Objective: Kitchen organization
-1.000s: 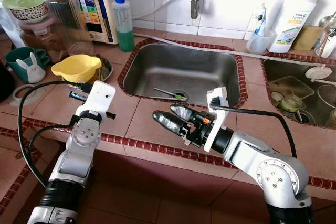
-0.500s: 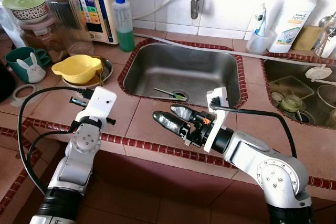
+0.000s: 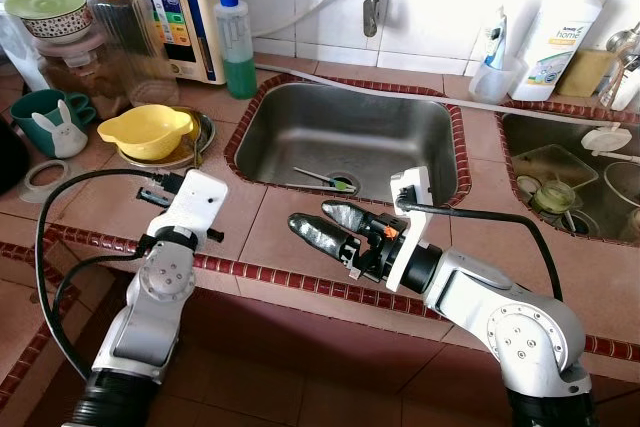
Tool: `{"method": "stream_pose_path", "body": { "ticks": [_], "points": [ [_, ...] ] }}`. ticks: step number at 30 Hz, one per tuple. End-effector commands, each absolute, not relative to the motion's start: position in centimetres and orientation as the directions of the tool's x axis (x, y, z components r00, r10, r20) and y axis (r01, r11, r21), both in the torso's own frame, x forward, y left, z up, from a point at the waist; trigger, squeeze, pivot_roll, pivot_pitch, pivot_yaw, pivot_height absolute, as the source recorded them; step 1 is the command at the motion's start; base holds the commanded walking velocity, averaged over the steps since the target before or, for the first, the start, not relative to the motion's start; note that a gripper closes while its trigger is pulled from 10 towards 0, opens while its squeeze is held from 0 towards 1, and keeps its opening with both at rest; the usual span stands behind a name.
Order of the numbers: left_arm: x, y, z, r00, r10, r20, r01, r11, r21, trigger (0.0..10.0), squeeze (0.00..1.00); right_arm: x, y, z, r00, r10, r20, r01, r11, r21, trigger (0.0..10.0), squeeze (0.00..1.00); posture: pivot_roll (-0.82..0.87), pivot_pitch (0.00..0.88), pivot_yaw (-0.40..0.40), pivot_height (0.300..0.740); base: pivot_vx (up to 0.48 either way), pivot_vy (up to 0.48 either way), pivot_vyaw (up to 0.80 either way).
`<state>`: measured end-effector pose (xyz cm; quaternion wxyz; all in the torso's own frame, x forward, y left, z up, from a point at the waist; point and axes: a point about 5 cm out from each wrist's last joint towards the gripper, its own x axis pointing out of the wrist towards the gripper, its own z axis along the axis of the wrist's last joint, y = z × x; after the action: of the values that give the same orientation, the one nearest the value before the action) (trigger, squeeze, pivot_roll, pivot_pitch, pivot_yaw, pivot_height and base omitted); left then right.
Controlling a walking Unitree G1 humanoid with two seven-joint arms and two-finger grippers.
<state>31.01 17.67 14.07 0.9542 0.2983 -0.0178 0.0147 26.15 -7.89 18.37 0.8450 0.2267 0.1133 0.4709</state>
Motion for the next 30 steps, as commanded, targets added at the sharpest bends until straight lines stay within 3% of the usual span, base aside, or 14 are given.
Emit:
{"method": "stream_pose_path", "body": {
  "ticks": [1, 16, 22, 23, 24, 26, 27, 28, 30],
  "points": [
    [30.8, 17.2, 14.7, 0.997, -0.002, 0.08, -0.045, 0.813, 0.581, 0.0, 0.0, 26.3, -7.7, 18.5, 0.524, 0.851, 0.027, -0.751, 0.446, 0.488, 10.0, 0.0, 0.02, 0.079, 0.014, 0.74, 0.0, 0.0, 0.0],
    [31.3, 18.5, 14.8, 0.997, 0.038, 0.072, -0.073, 0.808, 0.585, 0.1, 0.0, 26.3, -7.7, 18.5, 0.522, 0.852, 0.028, -0.752, 0.445, 0.486, 10.0, 0.0, 0.02, 0.079, 0.013, 0.74, 0.0, 0.0, 0.0],
    [31.8, 18.6, 14.7, 0.998, 0.042, 0.056, -0.066, 0.823, 0.564, 0.9, 0.0, 26.3, -7.7, 18.5, 0.523, 0.852, 0.029, -0.752, 0.445, 0.487, 10.0, 0.0, 0.02, 0.082, 0.014, 0.74, 0.0, 0.0, 0.0],
    [32.0, 18.7, 14.6, 0.998, 0.046, 0.051, -0.066, 0.826, 0.56, 2.0, 0.0, 26.3, -7.7, 18.5, 0.523, 0.852, 0.028, -0.751, 0.445, 0.487, 10.0, 0.0, 0.02, 0.083, 0.013, 0.74, 0.0, 0.0, 0.0],
    [32.3, 18.8, 14.5, 0.998, 0.048, 0.045, -0.065, 0.833, 0.55, 3.9, 0.0, 26.3, -7.7, 18.5, 0.523, 0.852, 0.027, -0.751, 0.445, 0.487, 10.0, 0.0, 0.02, 0.084, 0.012, 0.74, 0.0, 0.0, 0.0],
    [32.4, 18.8, 14.5, 0.998, 0.048, 0.042, -0.063, 0.84, 0.539, 3.9, 0.0, 26.3, -7.7, 18.5, 0.523, 0.852, 0.026, -0.751, 0.446, 0.487, 10.0, 0.0, 0.02, 0.084, 0.012, 0.74, 0.0, 0.0, 0.0],
    [32.5, 18.9, 14.4, 0.998, 0.052, 0.039, -0.065, 0.841, 0.537, 4.6, 0.0, 26.3, -7.7, 18.5, 0.523, 0.852, 0.026, -0.751, 0.446, 0.487, 10.0, 0.0, 0.02, 0.084, 0.012, 0.74, 0.0, 0.0, 0.0],
    [32.8, 18.9, 14.2, 0.999, 0.046, 0.02, -0.05, 0.851, 0.522, 10.0, 0.0, 26.3, -7.7, 18.5, 0.523, 0.852, 0.026, -0.751, 0.446, 0.486, 10.0, 0.0, 0.02, 0.083, 0.013, 0.74, 0.0, 0.0, 0.0],
    [33.0, 19.1, 14.2, 0.999, 0.052, 0.013, -0.051, 0.855, 0.517, 10.0, 0.0, 26.3, -7.7, 18.5, 0.523, 0.852, 0.027, -0.751, 0.446, 0.487, 10.0, 0.0, 0.01, 0.083, 0.014, 0.74, 0.0, 0.0, 0.0]
  ]
}}
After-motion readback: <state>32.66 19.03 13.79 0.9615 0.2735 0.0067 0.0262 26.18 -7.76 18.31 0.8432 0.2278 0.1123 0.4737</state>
